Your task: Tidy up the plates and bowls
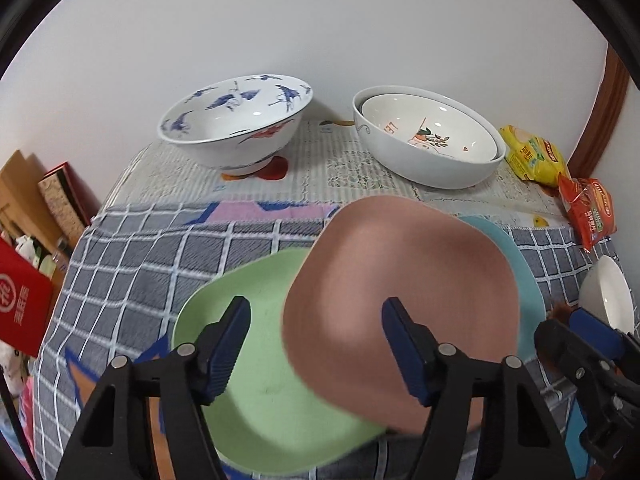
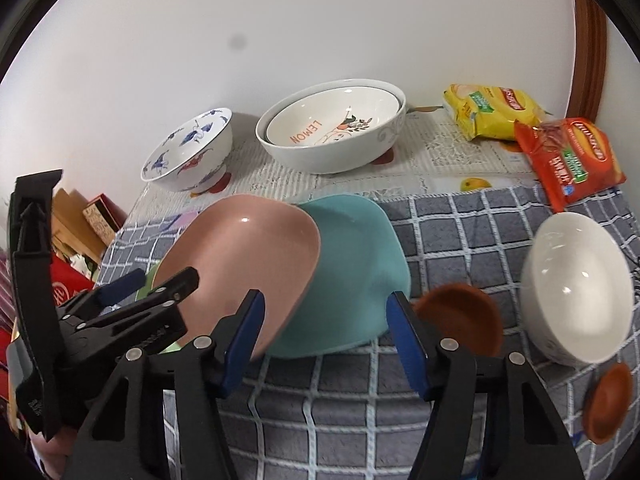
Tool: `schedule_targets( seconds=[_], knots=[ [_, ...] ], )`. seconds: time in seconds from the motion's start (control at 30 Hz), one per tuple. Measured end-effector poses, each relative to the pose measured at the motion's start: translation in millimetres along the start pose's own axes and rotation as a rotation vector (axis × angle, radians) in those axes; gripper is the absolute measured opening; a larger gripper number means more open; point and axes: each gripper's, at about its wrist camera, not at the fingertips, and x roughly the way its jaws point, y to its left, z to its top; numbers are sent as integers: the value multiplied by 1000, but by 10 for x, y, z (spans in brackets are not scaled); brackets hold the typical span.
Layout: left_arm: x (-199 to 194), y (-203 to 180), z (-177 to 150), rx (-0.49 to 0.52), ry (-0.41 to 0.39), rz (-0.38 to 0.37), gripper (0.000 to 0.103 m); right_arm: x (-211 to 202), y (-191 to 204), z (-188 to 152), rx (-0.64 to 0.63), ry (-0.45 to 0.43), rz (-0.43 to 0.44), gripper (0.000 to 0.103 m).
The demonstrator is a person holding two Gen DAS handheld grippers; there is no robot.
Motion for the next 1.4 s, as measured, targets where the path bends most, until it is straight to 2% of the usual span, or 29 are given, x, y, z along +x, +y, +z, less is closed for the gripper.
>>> schedule_targets(
  seconds=[0.17,0.37,0.5,0.77,0.83,0.9,1.1,1.4],
  knots=[
    [147,-29,99,15,13,-20,54,193,48,8,1,19,4,56],
    [238,-30,136,16,16,-35,43,408,58,17,9,60,16,44],
    [299,-19,123,16,27,-35,38,494,51,13,21,78,28,41],
    [321,-3,108,5,30,-46,34,589,76,20,21,95,28,35],
    [316,8,105,2,29,-45,29,613,70,22,23,103,32,25],
    [304,20,99,0,27,-42,24,622,73,25,25,105,40,20],
    [213,44,66,-15,12,-61,16,612,82,59,20,87,15,17],
    [-128,58,38,-31,-22,-82,14,287,107,98,16,36,7,15]
  ],
)
